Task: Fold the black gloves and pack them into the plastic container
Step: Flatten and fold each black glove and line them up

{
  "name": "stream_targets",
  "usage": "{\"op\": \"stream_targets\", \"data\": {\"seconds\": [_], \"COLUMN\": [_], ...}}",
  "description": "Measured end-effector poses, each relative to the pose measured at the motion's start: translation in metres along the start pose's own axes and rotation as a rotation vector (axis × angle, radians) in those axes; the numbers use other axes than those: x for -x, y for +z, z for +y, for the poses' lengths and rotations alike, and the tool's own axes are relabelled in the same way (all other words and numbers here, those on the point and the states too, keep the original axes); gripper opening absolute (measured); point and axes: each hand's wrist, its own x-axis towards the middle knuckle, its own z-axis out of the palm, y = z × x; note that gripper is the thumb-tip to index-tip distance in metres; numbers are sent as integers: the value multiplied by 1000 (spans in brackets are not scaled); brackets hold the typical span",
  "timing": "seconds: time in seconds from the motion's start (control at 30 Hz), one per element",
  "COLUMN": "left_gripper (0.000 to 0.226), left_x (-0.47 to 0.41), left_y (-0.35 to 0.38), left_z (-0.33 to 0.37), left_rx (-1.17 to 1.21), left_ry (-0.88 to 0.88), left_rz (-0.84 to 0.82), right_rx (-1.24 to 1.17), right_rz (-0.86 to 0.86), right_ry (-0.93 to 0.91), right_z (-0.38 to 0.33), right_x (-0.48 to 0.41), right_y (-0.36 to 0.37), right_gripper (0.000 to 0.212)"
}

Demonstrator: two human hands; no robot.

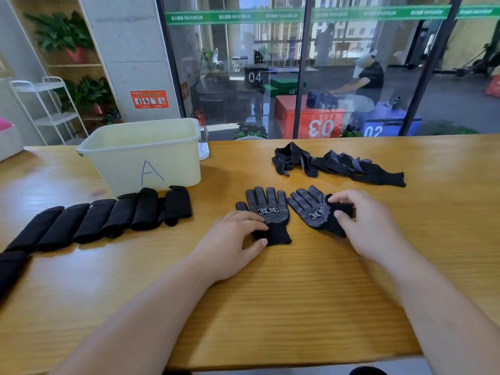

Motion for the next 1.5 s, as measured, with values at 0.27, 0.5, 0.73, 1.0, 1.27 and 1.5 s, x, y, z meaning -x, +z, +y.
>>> {"op": "stream_targets", "data": {"seconds": [0.27,0.5,0.73,1.0,1.27,1.5], "left_gripper": [36,64,88,106,115,121], "left_x": [1,1,1,0,1,0], "left_y": [-4,-4,-5,-7,-12,-12], "left_z": [-3,-4,-4,-2,4,5], "left_rx": [80,4,11,6,45,26], "left_ry": [2,-108,-190,-244,-279,-298], "left_rz": [39,13,42,10,-36,-43], "right_rx": [-72,-26,-117,152,270,341], "right_rz": [-11,-191,47,-257,16,42], "right_ry": [-324,-412,-508,-508,-587,-694], "right_z": [-85,-118,-117,-47,-47,-48], "right_x": [-37,-81,-103,-33,-23,-3], "right_y": [-75,-77,-46,50,63,70], "right_gripper": [40,38,37,32,15,12]}}
